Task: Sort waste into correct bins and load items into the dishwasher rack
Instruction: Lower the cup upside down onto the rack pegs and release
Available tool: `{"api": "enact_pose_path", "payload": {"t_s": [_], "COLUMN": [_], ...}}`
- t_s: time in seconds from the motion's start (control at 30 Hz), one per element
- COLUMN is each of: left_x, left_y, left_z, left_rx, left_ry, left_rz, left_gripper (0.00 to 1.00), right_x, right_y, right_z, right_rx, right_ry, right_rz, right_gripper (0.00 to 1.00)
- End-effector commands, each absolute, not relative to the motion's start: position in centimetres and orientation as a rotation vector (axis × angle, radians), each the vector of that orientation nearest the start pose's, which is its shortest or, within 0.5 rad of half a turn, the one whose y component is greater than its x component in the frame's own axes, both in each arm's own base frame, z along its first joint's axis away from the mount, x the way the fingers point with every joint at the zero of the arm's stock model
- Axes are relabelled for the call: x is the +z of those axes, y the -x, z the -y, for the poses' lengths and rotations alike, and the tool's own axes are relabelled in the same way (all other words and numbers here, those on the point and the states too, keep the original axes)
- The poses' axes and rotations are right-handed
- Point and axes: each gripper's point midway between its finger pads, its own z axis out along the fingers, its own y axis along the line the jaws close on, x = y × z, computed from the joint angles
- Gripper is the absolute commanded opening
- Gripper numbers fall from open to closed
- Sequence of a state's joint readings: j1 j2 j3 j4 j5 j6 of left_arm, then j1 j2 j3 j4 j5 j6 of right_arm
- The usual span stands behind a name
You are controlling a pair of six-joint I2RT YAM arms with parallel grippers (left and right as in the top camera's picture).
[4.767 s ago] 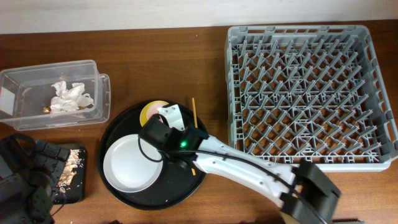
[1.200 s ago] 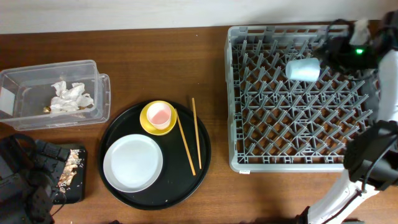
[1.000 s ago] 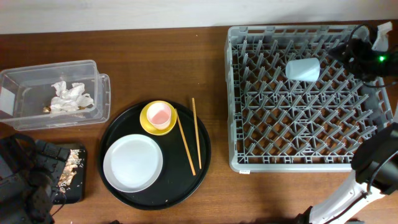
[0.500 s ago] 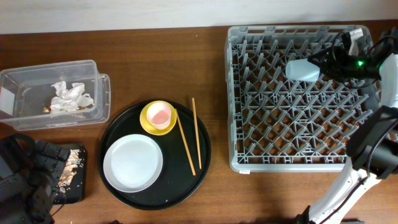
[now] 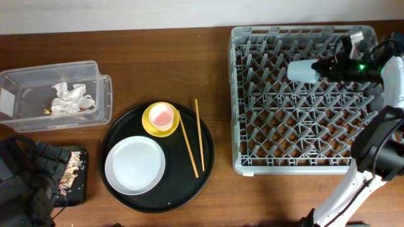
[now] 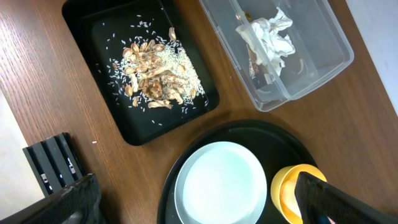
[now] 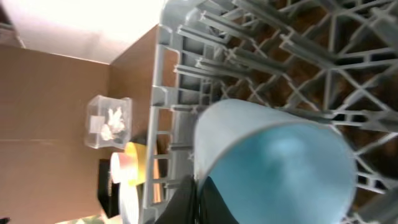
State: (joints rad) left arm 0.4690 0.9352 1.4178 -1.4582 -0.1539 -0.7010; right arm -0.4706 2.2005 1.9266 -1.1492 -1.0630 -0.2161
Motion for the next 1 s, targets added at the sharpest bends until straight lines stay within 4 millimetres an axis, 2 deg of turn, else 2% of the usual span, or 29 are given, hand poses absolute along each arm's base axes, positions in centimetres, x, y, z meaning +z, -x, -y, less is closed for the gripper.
{"api": "enact_pose_path", "payload": {"t_s": [0.0, 0.13, 0.23, 0.3, 0.37, 0.4, 0.43, 0.57, 0.7, 0.8, 0.93, 0.97], "left_x": [29.4, 29.4, 29.4, 29.4, 29.4, 29.4, 29.4, 29.4, 29.4, 29.4, 29.4, 29.4], "left_y": [-15.6, -15.6, -15.6, -15.6, -15.6, -15.6, -15.6, -15.6, -15.6, -15.6, -15.6, -15.6], "left_z": [-11.0, -11.0, -11.0, -11.0, -11.0, -11.0, -11.0, -11.0, -11.0, -11.0, -11.0, -11.0], "left_rx": [0.101, 0.102, 0.102, 0.101, 0.102, 0.102, 0.101, 0.102, 0.102, 0.102, 0.101, 0.101], "left_ry": [1.454, 1.454, 1.454, 1.454, 1.454, 1.454, 1.454, 1.454, 1.454, 1.454, 1.454, 1.454], "left_rz": [-2.059, -2.060, -2.060, -2.059, -2.060, -2.060, -2.059, -2.060, -2.060, -2.060, -2.059, -2.059], "left_gripper": [0.99, 0.99, 0.99, 0.99, 0.99, 1.00, 0.99, 0.99, 0.99, 1.00, 1.00, 1.00], "right_x": [19.8, 24.5, 24.5, 23.2, 20.0, 19.1, 18.8, 18.5, 17.8, 16.4, 15.4, 14.7], "right_y": [-47.3, -46.9, -46.2, -45.7, -44.9, -44.6, -44.4, -44.7, -45.2, -45.5, -46.2, -46.5], "right_z": [6.1, 5.3, 4.5, 3.6, 2.4, 1.5, 0.2, -2.4, -3.0, -3.9, -3.7, -3.4], "right_rx": [1.456, 1.758, 1.871, 1.845, 1.723, 1.690, 1.702, 1.697, 1.732, 1.770, 1.742, 1.713], "right_ry": [-0.172, -0.215, -0.369, -0.425, -0.470, -0.439, -0.394, -0.260, -0.280, -0.278, -0.249, -0.290], "right_rz": [-2.176, -1.932, -1.964, -2.070, -2.290, -2.349, -2.366, -2.384, -2.383, -2.392, -2.386, -2.420], "right_gripper": [0.04, 0.04, 0.04, 0.04, 0.04, 0.04, 0.04, 0.04, 0.04, 0.04, 0.04, 0.04]}}
